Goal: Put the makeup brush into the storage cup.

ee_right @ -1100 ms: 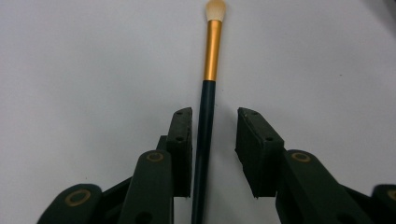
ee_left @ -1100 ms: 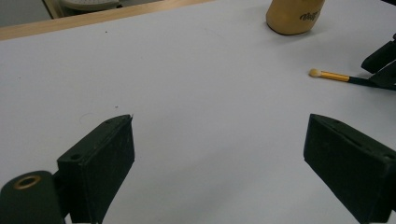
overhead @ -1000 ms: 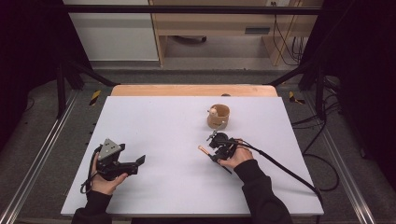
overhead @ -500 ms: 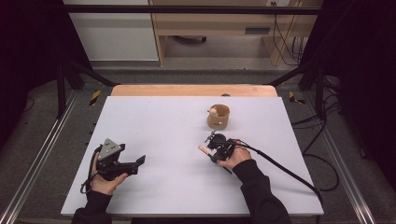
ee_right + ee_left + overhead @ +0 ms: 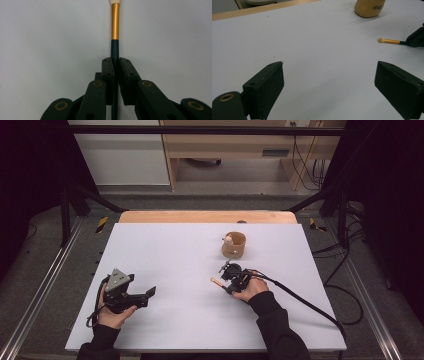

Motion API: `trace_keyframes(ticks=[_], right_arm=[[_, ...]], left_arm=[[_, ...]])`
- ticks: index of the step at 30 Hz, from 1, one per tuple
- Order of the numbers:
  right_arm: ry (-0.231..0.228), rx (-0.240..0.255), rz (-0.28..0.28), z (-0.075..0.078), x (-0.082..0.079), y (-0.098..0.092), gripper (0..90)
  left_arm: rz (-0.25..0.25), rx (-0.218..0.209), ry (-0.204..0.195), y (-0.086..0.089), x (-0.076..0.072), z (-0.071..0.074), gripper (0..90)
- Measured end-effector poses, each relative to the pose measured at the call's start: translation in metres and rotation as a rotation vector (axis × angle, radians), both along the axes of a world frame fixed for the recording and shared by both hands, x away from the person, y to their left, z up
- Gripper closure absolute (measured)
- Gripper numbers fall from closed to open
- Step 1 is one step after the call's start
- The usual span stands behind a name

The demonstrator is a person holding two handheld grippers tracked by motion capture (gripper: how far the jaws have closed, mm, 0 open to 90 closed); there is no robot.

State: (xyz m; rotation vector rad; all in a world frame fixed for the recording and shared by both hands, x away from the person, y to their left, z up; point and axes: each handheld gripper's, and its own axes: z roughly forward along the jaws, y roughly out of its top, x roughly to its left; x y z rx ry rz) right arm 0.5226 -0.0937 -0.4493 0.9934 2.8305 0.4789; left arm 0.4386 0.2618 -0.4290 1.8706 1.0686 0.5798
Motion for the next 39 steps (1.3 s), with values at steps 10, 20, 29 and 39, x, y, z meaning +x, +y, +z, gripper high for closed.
trace_keyframes(ticks=[10, 20, 29, 39], right_arm=[[0.003, -0.035, -0.004, 0.001, -0.001, 0.006, 83.3], [-0.030, -0.027, 0.001, 0.008, -0.004, 0.003, 83.4], [-0.088, 0.045, 0.018, 0.027, -0.012, -0.005, 83.4], [-0.188, 0.144, 0.028, 0.042, -0.024, -0.009, 83.4]], left_arm=[[0.000, -0.001, 0.000, 0.000, 0.000, 0.000, 8.5], [0.000, -0.001, -0.002, 0.000, 0.000, 0.001, 8.5], [-0.003, 0.001, -0.002, 0.000, -0.001, 0.001, 8.5], [-0.005, -0.007, -0.004, -0.002, -0.001, 0.001, 8.6]])
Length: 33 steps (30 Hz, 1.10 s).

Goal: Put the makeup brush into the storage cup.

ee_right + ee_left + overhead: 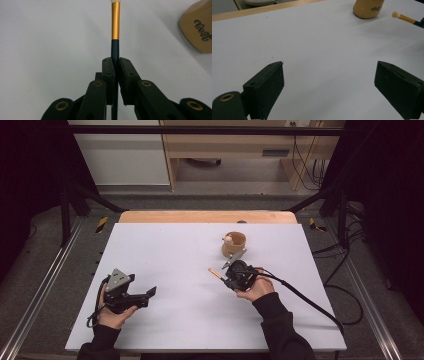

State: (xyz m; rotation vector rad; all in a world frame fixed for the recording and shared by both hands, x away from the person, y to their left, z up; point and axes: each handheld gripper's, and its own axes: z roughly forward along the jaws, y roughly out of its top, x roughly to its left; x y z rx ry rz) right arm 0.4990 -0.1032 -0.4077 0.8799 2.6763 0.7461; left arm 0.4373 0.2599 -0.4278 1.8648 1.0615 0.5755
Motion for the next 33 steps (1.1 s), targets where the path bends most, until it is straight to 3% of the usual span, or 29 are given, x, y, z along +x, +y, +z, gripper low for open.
trace_keyframes(ticks=[5, 12, 13, 33], right_arm=[[-0.077, 0.073, -0.002, 0.009, -0.010, -0.004, 83.3], [-0.139, 0.150, 0.008, 0.017, -0.020, -0.009, 83.3], [-0.151, 0.183, 0.008, 0.018, -0.023, -0.012, 83.4], [-0.221, 0.404, -0.002, 0.013, -0.046, -0.050, 83.4]], left_arm=[[-0.006, -0.005, -0.001, -0.002, -0.001, 0.001, 8.7], [-0.012, -0.011, -0.006, -0.005, -0.002, 0.002, 8.8], [-0.014, -0.018, -0.008, -0.006, -0.003, 0.002, 8.9], [-0.066, -0.086, -0.024, -0.022, -0.012, 0.012, 11.5]])
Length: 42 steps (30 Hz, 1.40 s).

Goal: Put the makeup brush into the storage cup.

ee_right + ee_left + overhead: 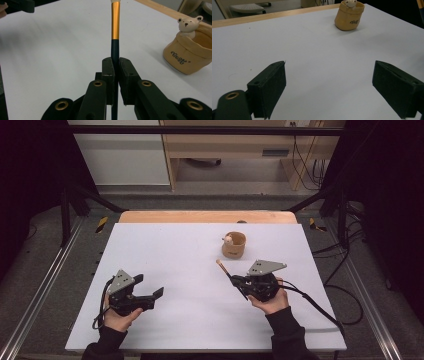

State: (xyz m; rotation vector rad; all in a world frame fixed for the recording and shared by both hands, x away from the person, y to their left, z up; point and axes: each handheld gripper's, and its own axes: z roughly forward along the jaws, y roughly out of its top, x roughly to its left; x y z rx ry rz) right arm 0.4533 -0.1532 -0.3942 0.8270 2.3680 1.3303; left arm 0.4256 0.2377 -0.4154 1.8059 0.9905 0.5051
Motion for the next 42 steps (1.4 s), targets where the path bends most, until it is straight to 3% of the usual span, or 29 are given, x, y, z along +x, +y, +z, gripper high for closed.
trace_keyframes(ticks=[11, 26, 36, 42], right_arm=[[-0.018, 0.093, 0.004, -0.004, -0.007, -0.012, 83.4], [-0.026, 0.113, 0.013, -0.004, -0.012, -0.012, 83.4], [-0.030, 0.119, 0.012, -0.004, -0.014, -0.012, 83.4], [-0.036, 0.126, 0.010, -0.003, -0.014, -0.012, 83.4]], left_arm=[[-0.055, -0.018, -0.003, -0.024, -0.004, 0.012, 13.6], [-0.114, -0.069, -0.029, -0.057, 0.002, 0.031, 15.9], [-0.154, -0.100, -0.045, -0.087, 0.005, 0.035, 18.9], [-0.148, -0.122, -0.048, -0.096, 0.005, 0.034, 20.5]])
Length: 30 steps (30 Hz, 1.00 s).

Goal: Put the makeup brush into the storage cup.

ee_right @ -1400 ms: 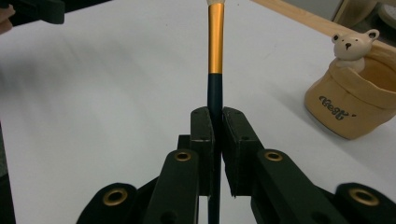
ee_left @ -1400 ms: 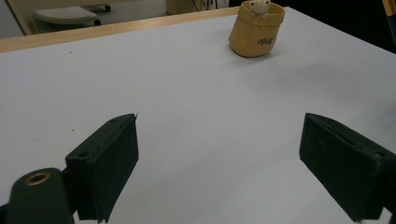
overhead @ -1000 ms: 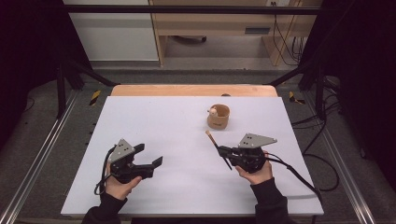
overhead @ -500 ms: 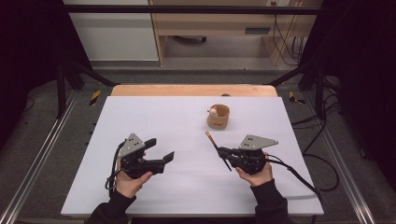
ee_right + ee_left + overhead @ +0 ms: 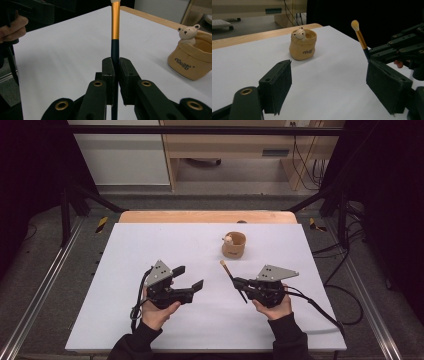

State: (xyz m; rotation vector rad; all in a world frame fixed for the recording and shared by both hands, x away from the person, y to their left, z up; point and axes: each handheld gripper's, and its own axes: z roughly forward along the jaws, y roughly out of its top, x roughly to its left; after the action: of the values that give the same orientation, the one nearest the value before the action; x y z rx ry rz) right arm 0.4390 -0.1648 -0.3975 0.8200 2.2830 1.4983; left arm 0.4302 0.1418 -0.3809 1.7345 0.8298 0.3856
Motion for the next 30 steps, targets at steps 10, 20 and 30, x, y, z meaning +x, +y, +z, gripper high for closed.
trace_keyframes(ticks=[10, 20, 30], right_arm=[[0.002, -0.008, 0.002, -0.003, 0.001, 0.002, 83.4], [0.003, -0.008, 0.001, -0.003, 0.000, 0.003, 83.4], [0.004, -0.016, 0.002, -0.004, -0.001, 0.004, 83.4]], left_arm=[[0.026, -0.032, 0.004, -0.016, 0.000, -0.003, 23.1], [0.035, -0.094, 0.021, -0.039, -0.002, -0.011, 28.3], [0.049, -0.155, 0.027, -0.059, -0.003, -0.018, 35.7]])
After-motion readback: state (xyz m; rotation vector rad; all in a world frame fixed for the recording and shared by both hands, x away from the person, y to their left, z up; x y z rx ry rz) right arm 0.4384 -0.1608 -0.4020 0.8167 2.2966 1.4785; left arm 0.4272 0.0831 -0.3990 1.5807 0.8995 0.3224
